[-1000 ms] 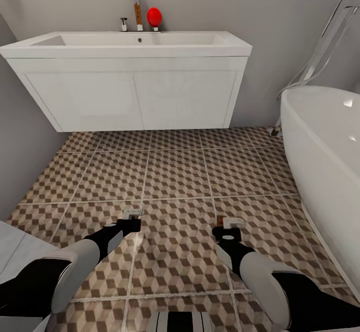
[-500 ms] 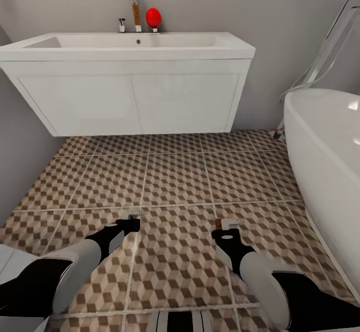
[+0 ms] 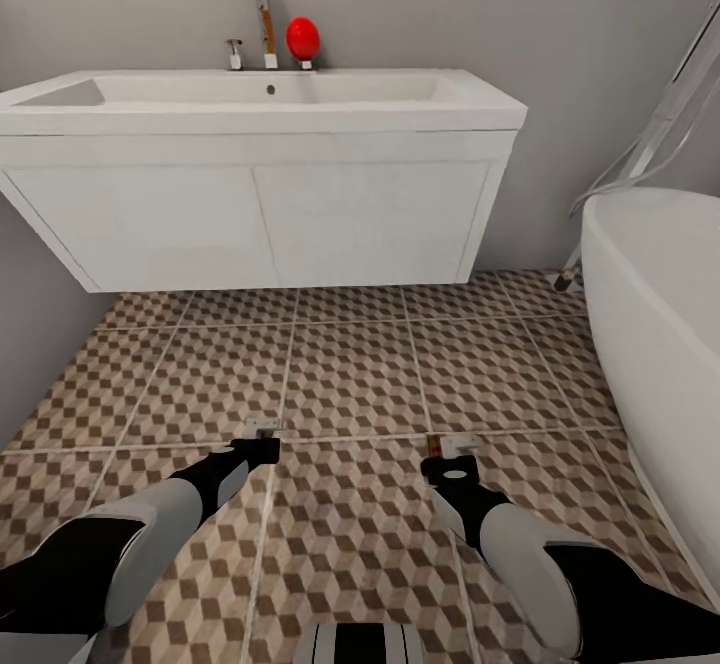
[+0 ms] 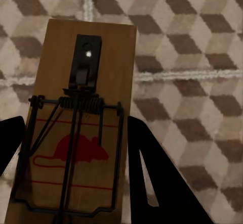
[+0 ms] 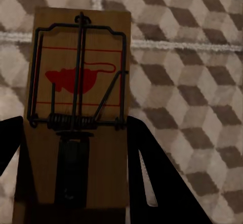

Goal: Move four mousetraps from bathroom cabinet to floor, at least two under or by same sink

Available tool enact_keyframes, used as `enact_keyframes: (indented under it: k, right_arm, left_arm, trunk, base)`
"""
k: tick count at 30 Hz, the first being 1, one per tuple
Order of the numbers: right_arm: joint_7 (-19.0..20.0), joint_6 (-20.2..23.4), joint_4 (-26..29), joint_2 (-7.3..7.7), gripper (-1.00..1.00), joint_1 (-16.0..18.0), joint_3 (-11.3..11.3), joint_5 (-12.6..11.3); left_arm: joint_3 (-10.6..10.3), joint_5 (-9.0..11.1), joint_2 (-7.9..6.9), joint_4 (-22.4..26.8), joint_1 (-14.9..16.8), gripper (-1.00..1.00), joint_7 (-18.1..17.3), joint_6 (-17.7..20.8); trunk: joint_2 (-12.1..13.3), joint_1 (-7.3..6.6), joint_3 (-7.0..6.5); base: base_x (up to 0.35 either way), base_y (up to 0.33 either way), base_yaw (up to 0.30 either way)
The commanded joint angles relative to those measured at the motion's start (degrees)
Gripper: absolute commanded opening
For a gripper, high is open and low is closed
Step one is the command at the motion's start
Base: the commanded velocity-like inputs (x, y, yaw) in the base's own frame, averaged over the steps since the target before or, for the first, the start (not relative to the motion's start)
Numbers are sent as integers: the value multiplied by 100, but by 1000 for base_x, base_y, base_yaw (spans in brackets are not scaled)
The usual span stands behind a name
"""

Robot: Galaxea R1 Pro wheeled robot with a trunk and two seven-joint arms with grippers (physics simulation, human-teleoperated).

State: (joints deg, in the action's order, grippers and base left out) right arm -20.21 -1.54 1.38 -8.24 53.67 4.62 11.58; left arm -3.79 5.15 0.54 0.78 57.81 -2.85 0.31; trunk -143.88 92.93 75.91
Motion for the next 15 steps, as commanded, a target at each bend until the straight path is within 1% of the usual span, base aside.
enact_keyframes:
  k: [1, 15]
  right_arm:
    - [-18, -42, -6, -2, -100, 3, 48, 36]
    - [-18, -74, -6, -3, -100, 3, 48, 37]
  left_arm:
    - [-38, 37, -1, 1, 2, -100, -14, 3]
    - [-34, 39, -4, 0, 2, -100, -14, 4]
  trunk:
    - [-1, 1, 4]
    - [-1, 1, 4]
  base:
    - [190, 0, 0]
    - [161, 0, 0]
